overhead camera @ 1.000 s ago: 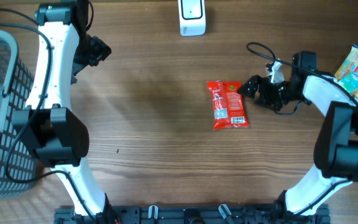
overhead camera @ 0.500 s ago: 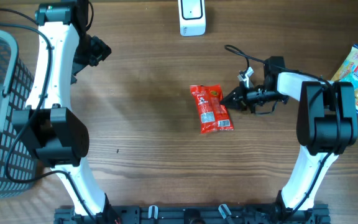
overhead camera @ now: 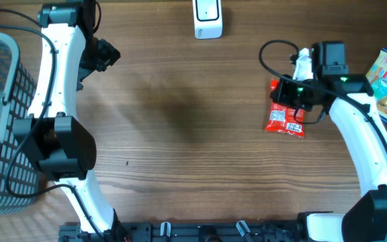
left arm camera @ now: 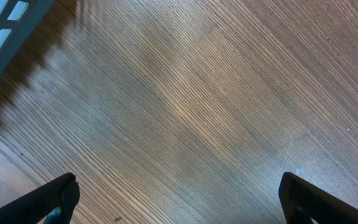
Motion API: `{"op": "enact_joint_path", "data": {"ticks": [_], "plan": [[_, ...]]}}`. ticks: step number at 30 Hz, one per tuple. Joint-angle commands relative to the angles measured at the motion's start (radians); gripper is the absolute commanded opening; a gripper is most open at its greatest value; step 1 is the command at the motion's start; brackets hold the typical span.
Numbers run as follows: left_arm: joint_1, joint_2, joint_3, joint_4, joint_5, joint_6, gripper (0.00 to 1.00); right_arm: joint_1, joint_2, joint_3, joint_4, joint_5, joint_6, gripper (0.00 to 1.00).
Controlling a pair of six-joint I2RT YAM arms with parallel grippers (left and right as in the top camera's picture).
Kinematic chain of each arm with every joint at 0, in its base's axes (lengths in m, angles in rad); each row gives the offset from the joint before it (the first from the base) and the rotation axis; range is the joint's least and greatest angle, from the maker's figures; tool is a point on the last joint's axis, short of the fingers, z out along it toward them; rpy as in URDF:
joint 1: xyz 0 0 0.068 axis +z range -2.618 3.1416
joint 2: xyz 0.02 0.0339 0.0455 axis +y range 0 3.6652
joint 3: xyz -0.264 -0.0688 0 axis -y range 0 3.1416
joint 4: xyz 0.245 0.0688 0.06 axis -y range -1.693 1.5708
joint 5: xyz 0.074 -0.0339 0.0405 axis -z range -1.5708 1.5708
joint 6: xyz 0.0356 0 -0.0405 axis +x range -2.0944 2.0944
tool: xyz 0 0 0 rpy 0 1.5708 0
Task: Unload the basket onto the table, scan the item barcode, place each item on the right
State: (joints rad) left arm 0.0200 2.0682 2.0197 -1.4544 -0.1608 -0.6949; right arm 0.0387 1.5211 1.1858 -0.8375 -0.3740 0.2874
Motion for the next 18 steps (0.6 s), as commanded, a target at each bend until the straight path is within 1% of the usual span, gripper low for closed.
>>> {"op": "enact_joint_path", "data": {"ticks": [1, 2, 3, 4, 7, 8, 10, 11, 12, 14, 15, 16, 18], "plan": [[0.005, -0.009, 0.009, 0.000, -0.016, -0.017, 1.00, 0.008, 0.010, -0.003, -0.010, 0.074, 0.048, 0.54], [0.005, -0.009, 0.009, 0.000, -0.016, -0.017, 1.00, -0.002, 0.010, -0.003, -0.010, 0.096, 0.078, 0.65], [0.005, -0.009, 0.009, 0.000, -0.016, -0.017, 1.00, -0.036, 0.010, -0.003, -0.005, 0.101, 0.096, 0.89], [0.005, -0.009, 0.009, 0.000, -0.016, -0.017, 1.00, -0.074, 0.010, -0.003, -0.004, 0.101, 0.110, 0.99], [0.005, -0.009, 0.009, 0.000, -0.016, -0.017, 1.00, -0.225, 0.010, -0.003, -0.024, 0.106, 0.112, 1.00], [0.005, -0.009, 0.009, 0.012, -0.010, -0.019, 1.00, -0.250, 0.010, -0.003, -0.027, 0.120, 0.106, 1.00], [0.005, -0.009, 0.009, 0.147, -0.009, -0.021, 1.00, -0.282, 0.010, -0.003, -0.032, 0.214, 0.105, 1.00], [0.005, -0.009, 0.009, 0.181, 0.010, -0.021, 1.00, -0.282, 0.010, -0.003, -0.033, 0.263, 0.105, 1.00], [0.005, -0.009, 0.009, 0.169, 0.168, -0.020, 1.00, -0.282, 0.010, -0.003, -0.028, 0.291, 0.105, 1.00], [0.002, -0.006, 0.008, 0.142, 0.378, -0.047, 1.00, -0.284, 0.010, -0.003, 0.012, 0.301, 0.109, 1.00], [-0.011, -0.002, 0.008, 0.146, 0.455, -0.045, 1.00, -0.286, 0.010, -0.003, 0.030, 0.301, 0.125, 1.00], [-0.037, 0.006, 0.008, 0.146, 0.509, -0.025, 1.00, -0.296, 0.010, -0.003, 0.044, 0.301, 0.191, 1.00], [-0.133, 0.041, 0.008, 0.165, 0.562, 0.093, 1.00, -0.338, 0.010, -0.003, 0.056, 0.302, 0.319, 1.00]]}}
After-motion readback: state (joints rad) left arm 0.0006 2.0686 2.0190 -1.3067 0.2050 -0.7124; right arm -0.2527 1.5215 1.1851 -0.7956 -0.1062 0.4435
